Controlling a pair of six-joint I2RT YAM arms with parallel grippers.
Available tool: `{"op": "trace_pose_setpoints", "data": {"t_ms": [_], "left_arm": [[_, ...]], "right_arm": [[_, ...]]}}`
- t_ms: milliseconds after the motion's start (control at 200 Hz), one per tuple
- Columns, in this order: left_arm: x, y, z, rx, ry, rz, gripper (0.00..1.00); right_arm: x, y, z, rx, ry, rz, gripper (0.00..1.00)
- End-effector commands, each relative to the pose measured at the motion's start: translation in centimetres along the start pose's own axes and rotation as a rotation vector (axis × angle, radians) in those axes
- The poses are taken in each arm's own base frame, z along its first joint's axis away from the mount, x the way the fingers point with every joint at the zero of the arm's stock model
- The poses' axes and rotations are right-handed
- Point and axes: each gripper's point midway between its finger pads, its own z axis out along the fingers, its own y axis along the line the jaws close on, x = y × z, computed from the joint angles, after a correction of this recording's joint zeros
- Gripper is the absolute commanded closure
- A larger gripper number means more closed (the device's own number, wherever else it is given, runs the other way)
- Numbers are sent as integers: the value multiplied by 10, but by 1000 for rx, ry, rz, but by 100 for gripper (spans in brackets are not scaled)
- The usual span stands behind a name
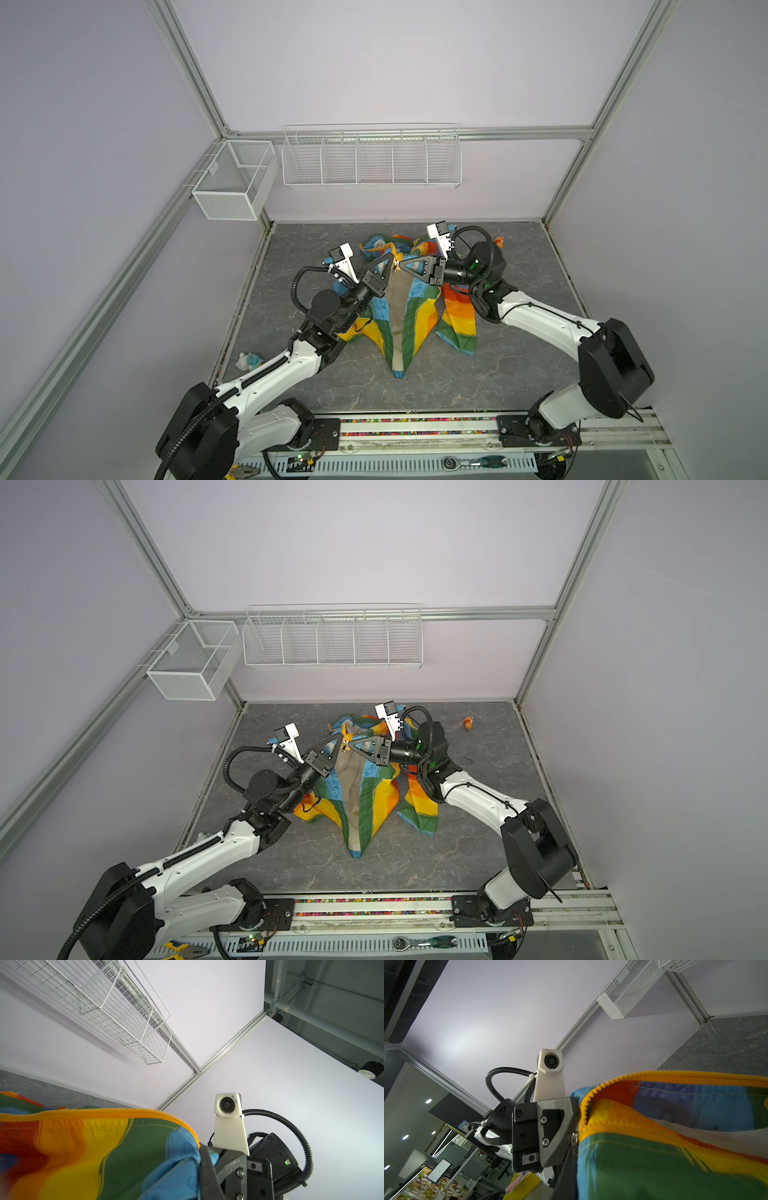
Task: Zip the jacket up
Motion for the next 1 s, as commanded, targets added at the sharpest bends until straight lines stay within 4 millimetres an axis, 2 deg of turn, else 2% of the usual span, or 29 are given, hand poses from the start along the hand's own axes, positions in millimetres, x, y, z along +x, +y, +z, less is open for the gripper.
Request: {"op": "trace_pose_setpoints", "data": {"t_ms": [0,720,995], "left_arm": [[-2,-7,-2,34,-2,-8,100],[10,-8,0,43,78,-48,100],[7,-20,4,90,89,-72,100]], "right_arm": [[-8,14,-1,-41,-23,-41,93],[-22,14,-5,-63,-54,-35,93],[-17,-2,-2,-35,-45,-13,93]]}}
